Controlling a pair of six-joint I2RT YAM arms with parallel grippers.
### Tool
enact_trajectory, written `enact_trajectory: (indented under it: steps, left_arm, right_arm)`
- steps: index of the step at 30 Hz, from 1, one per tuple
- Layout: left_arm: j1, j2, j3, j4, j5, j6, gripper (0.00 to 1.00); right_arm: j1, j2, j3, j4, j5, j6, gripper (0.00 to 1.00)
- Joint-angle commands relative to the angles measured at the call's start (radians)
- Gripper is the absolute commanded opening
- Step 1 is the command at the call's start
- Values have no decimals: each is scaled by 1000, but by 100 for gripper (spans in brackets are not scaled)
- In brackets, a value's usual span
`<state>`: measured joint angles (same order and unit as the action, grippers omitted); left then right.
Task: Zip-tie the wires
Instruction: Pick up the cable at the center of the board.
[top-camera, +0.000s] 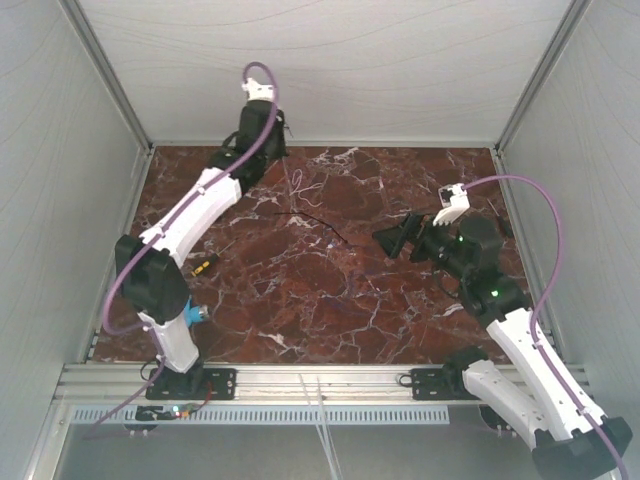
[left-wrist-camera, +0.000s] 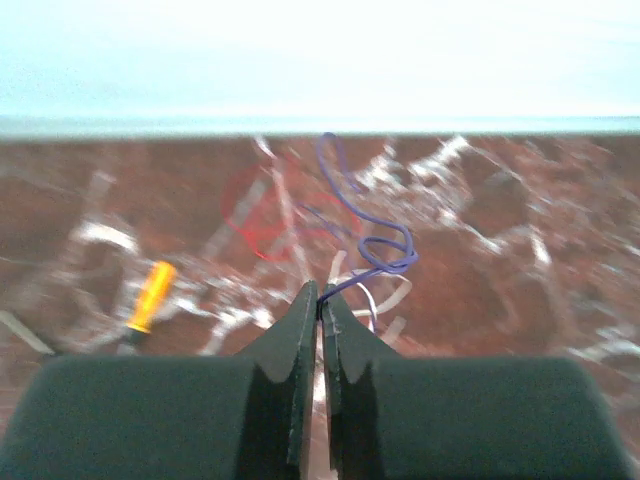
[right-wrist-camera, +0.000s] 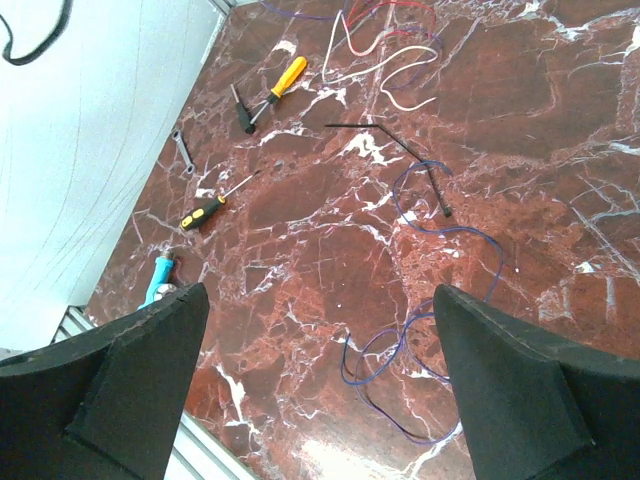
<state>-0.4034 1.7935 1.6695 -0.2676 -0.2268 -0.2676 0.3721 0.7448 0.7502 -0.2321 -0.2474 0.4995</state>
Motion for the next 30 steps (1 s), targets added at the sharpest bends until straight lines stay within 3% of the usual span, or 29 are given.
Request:
enact_trajectory:
  steps: [1,4,9,17,23,30]
  left_arm:
    - [-110,-5,56,246,-588,520,0]
    - [-121,37,145,334,-678,678,0]
    - [-126,38,349,170,-524,540,0]
    - [-126,7,470,179,-388,525,0]
    - [-126,-15,537,202,-335,561,0]
    - [-126,-61,592,149,-202,462,0]
  right_arm:
    - [12,20,-3,67,-20,14,93]
    - [17,32,-2,78,-11,9,92]
    - [19,52,-32,200,-3,-42,92]
    - [105,185,-164,722,55,-220,90]
    - [213,397,-30,821,62,-358,91]
    - [261,624,111,995,25,-462,93]
